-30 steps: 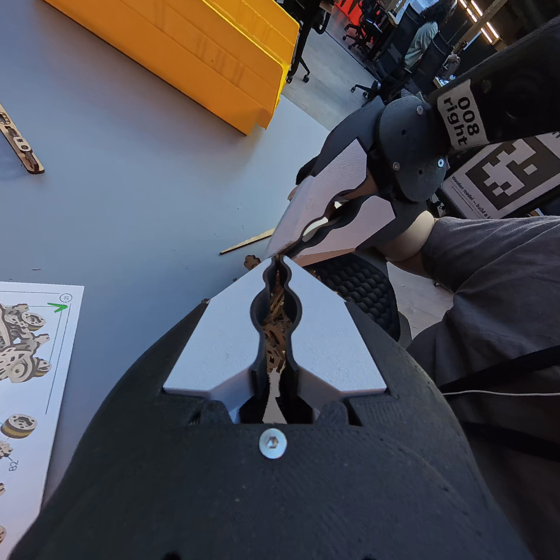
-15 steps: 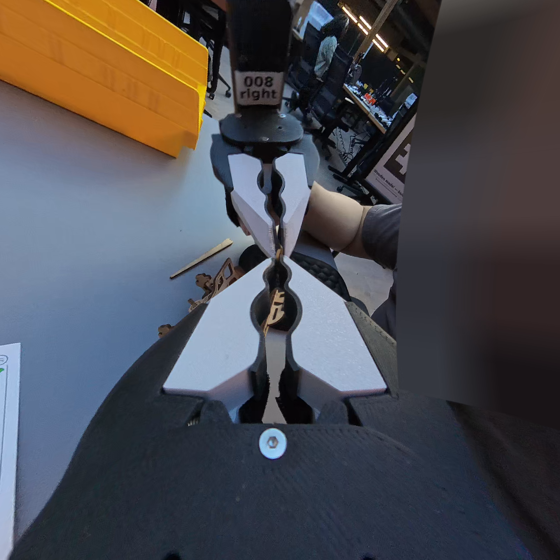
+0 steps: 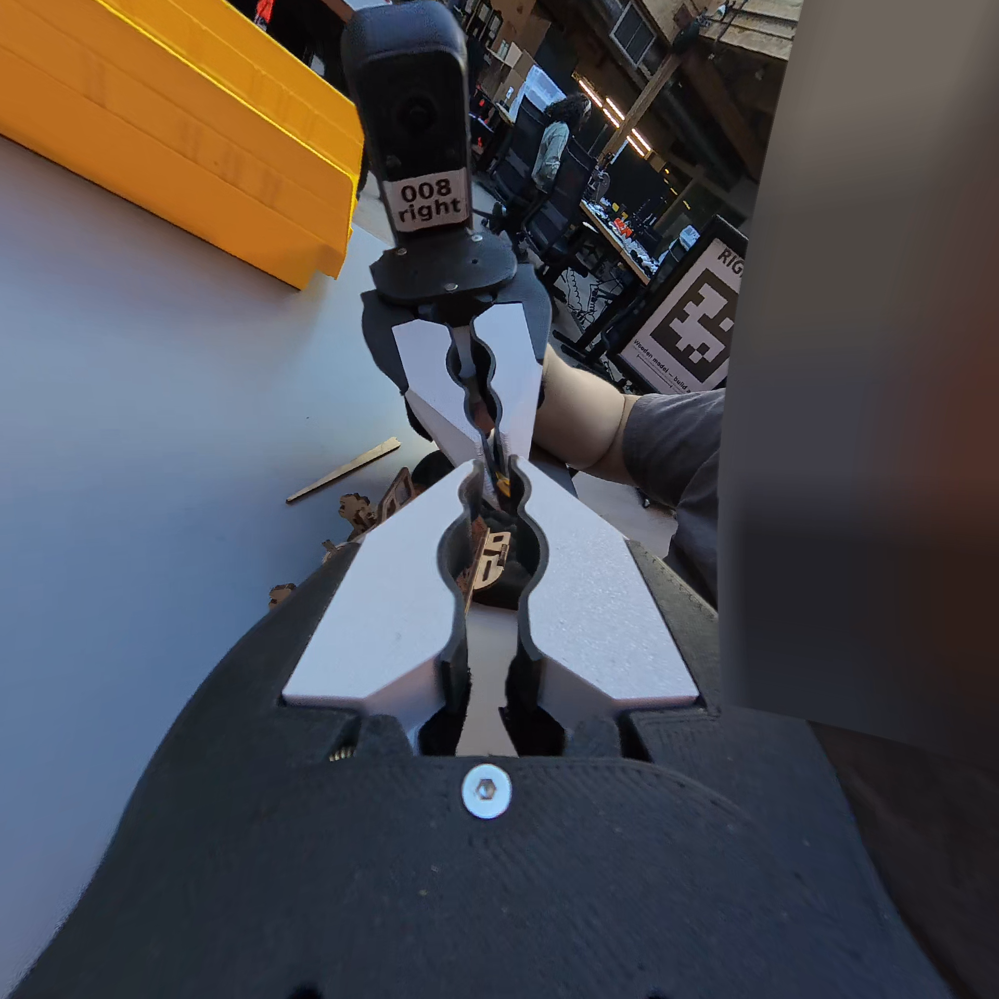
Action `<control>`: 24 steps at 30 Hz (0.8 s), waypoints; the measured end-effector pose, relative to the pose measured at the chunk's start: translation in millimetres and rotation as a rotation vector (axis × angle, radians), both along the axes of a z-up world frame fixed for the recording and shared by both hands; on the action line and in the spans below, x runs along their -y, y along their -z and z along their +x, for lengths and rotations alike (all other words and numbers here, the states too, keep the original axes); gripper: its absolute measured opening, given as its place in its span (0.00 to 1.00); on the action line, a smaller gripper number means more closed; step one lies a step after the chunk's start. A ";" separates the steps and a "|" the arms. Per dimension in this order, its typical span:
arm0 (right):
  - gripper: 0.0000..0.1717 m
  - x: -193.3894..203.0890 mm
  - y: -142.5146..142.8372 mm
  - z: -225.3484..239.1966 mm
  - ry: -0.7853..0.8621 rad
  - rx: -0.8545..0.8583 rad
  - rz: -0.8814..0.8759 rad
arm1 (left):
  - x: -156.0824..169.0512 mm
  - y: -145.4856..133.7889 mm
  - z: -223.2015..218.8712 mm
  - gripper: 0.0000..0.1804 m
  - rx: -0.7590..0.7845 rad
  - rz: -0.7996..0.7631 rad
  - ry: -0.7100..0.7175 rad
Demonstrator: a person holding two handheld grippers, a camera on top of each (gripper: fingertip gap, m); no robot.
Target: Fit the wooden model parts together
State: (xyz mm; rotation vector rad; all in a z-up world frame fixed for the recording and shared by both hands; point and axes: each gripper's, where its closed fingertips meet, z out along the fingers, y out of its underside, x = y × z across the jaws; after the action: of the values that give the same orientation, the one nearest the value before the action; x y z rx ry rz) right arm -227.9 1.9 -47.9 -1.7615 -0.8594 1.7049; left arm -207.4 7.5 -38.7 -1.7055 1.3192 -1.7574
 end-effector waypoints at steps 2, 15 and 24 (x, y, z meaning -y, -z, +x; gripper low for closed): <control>0.00 1.5 1.3 -0.6 -0.002 0.025 -0.005 | -3.2 4.3 -0.6 0.08 -0.020 0.003 -0.007; 0.00 -8.1 40.3 3.3 -0.016 0.497 0.115 | -37.2 19.5 -30.8 0.27 -0.097 0.172 -0.052; 0.00 -12.6 46.4 0.4 -0.141 0.737 0.006 | -19.2 41.5 -35.4 0.39 0.000 0.265 0.086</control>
State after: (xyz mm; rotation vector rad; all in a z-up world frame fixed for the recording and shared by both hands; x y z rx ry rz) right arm -227.5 14.6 -94.3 -2.4110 -1.3048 1.1003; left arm -242.7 26.6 -80.1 -1.5237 1.5684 -1.5453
